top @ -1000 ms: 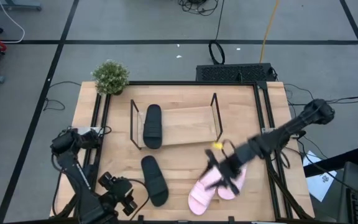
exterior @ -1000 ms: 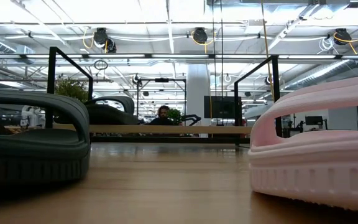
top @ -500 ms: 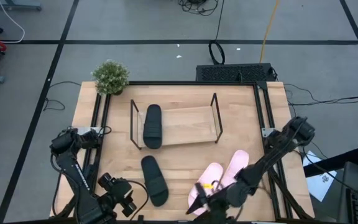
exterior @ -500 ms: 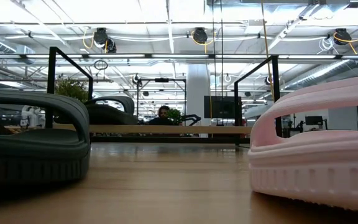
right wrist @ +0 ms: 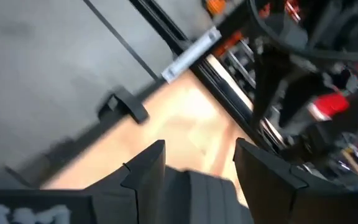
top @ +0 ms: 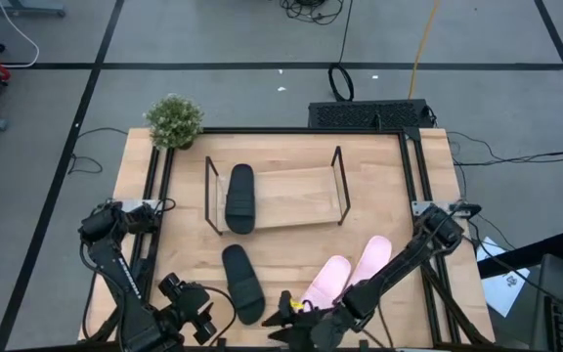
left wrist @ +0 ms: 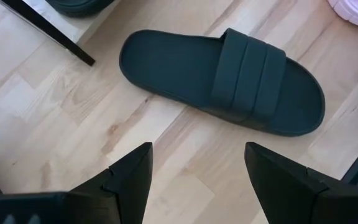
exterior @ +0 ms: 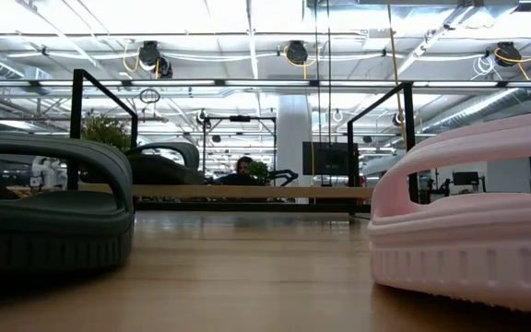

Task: Pick and place slides into the shelf
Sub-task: Put the black pair of slide on the shelf

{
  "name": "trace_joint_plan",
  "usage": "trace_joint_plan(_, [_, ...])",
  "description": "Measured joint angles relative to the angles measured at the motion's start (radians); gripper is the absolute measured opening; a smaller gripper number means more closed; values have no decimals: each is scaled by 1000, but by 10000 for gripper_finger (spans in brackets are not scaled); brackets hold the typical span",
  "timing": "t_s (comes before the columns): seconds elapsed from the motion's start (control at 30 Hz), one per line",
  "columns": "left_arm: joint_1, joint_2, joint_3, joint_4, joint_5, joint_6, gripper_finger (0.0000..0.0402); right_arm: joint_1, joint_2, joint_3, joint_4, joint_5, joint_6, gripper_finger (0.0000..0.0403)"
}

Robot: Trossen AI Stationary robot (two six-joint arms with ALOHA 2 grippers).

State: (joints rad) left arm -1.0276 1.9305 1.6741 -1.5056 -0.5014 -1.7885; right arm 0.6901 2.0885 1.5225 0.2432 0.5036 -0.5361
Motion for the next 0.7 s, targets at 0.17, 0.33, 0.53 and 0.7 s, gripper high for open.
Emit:
trace_joint_plan(0.17, [0, 0, 0, 0, 0, 0, 250, -19, 36, 9, -3, 117, -33, 183])
trace_joint_plan(0.33, [0, 0, 0, 0, 0, -5, 250, -55, 43, 9, -69, 109, 38, 183])
trace_joint_plan(0.53, [0, 0, 0, 10, 2, -26, 250, -92, 43, 9, -107, -23, 134, 183])
trace_joint_plan(0.7, [0, 0, 0, 18, 2, -27, 250, -96, 73, 9, -95, -63, 142, 183])
